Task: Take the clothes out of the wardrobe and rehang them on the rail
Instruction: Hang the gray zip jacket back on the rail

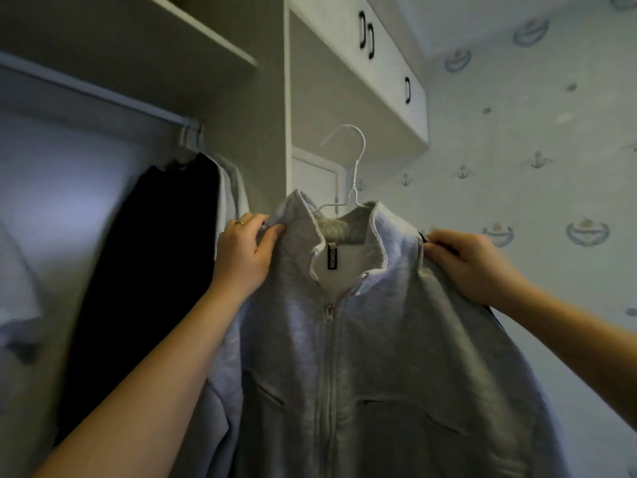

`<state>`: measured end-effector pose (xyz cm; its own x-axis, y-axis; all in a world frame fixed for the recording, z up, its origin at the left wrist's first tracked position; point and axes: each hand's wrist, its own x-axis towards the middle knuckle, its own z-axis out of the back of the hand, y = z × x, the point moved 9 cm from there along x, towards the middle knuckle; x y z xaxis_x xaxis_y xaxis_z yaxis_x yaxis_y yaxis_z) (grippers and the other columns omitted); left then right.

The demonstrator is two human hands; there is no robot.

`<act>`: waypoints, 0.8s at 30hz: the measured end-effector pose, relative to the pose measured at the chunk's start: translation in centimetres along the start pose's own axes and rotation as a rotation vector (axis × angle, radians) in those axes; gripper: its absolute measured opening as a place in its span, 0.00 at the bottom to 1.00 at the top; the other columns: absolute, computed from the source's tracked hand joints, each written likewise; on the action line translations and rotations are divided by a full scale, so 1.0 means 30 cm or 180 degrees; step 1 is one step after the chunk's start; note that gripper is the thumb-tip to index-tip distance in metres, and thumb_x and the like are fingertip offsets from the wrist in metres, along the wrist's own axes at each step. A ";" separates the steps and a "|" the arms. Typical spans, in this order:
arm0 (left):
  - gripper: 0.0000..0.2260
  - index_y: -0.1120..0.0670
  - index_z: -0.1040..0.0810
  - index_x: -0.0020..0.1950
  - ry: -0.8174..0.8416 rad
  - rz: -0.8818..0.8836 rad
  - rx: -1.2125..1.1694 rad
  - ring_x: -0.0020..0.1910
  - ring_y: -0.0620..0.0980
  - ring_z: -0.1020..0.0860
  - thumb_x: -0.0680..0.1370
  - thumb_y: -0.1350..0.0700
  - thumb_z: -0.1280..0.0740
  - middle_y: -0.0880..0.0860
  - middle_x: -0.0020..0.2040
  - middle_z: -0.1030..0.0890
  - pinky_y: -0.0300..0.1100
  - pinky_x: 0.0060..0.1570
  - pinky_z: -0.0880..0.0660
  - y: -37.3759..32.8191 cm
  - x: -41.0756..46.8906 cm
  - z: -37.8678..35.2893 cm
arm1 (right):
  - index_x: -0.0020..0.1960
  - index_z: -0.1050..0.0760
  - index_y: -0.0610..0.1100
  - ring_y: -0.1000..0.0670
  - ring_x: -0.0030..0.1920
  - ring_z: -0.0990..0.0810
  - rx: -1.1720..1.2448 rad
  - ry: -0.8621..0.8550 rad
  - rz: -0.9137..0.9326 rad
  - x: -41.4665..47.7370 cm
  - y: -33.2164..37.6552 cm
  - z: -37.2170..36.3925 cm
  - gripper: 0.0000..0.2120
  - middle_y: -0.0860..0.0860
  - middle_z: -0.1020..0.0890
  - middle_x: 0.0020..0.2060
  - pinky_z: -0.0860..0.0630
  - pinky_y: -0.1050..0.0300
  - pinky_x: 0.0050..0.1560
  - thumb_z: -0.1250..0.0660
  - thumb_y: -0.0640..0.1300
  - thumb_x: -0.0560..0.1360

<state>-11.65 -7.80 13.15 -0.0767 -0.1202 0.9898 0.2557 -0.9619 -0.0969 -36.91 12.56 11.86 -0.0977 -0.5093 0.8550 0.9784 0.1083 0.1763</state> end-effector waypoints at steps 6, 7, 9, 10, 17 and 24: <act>0.21 0.56 0.25 0.41 -0.0198 -0.0008 0.0254 0.41 0.58 0.27 0.77 0.40 0.43 0.51 0.38 0.24 0.53 0.42 0.29 0.272 0.218 0.203 | 0.39 0.22 0.48 0.55 0.37 0.23 0.0412 0.0167 0.0139 0.286 0.238 -0.161 0.11 0.54 0.19 0.33 0.26 0.54 0.43 0.36 0.45 0.80; 0.20 0.54 0.25 0.41 -0.0193 0.0016 0.0255 0.42 0.58 0.27 0.77 0.39 0.43 0.49 0.38 0.25 0.52 0.42 0.29 0.325 0.255 0.232 | 0.40 0.21 0.48 0.55 0.37 0.22 0.0494 0.0203 0.0154 0.336 0.280 -0.196 0.11 0.53 0.19 0.34 0.26 0.54 0.43 0.36 0.45 0.80; 0.16 0.49 0.26 0.41 -0.0213 0.0009 0.0309 0.43 0.57 0.26 0.76 0.38 0.44 0.47 0.39 0.25 0.51 0.43 0.29 0.426 0.317 0.283 | 0.40 0.20 0.47 0.56 0.36 0.23 0.0640 0.0266 0.0162 0.426 0.354 -0.272 0.11 0.52 0.18 0.34 0.26 0.55 0.43 0.36 0.45 0.80; 0.16 0.48 0.26 0.42 -0.0234 0.0011 0.0363 0.44 0.58 0.25 0.76 0.37 0.44 0.47 0.40 0.25 0.51 0.44 0.28 0.487 0.343 0.303 | 0.40 0.20 0.46 0.57 0.35 0.24 0.0688 0.0286 0.0171 0.470 0.388 -0.313 0.11 0.50 0.19 0.34 0.26 0.54 0.43 0.35 0.45 0.80; 0.23 0.47 0.23 0.48 -0.0087 0.0667 0.0589 0.53 0.61 0.25 0.75 0.32 0.47 0.53 0.49 0.19 0.58 0.55 0.27 0.871 0.457 0.387 | 0.41 0.21 0.37 0.51 0.37 0.26 0.0803 0.0129 0.0130 0.732 0.560 -0.570 0.14 0.39 0.20 0.37 0.28 0.53 0.41 0.34 0.47 0.78; 0.22 0.47 0.22 0.65 0.0004 0.1395 0.0387 0.66 0.59 0.27 0.80 0.37 0.45 0.53 0.65 0.22 0.52 0.65 0.30 1.161 0.577 0.430 | 0.39 0.24 0.32 0.51 0.34 0.31 0.1106 -0.0117 0.0073 0.971 0.709 -0.779 0.16 0.46 0.28 0.30 0.35 0.56 0.34 0.34 0.45 0.77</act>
<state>8.36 -40.23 28.25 0.0631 -0.5099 0.8579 0.3757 -0.7842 -0.4938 -14.67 -19.91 29.12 -0.0890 -0.4731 0.8765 0.8604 0.4068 0.3070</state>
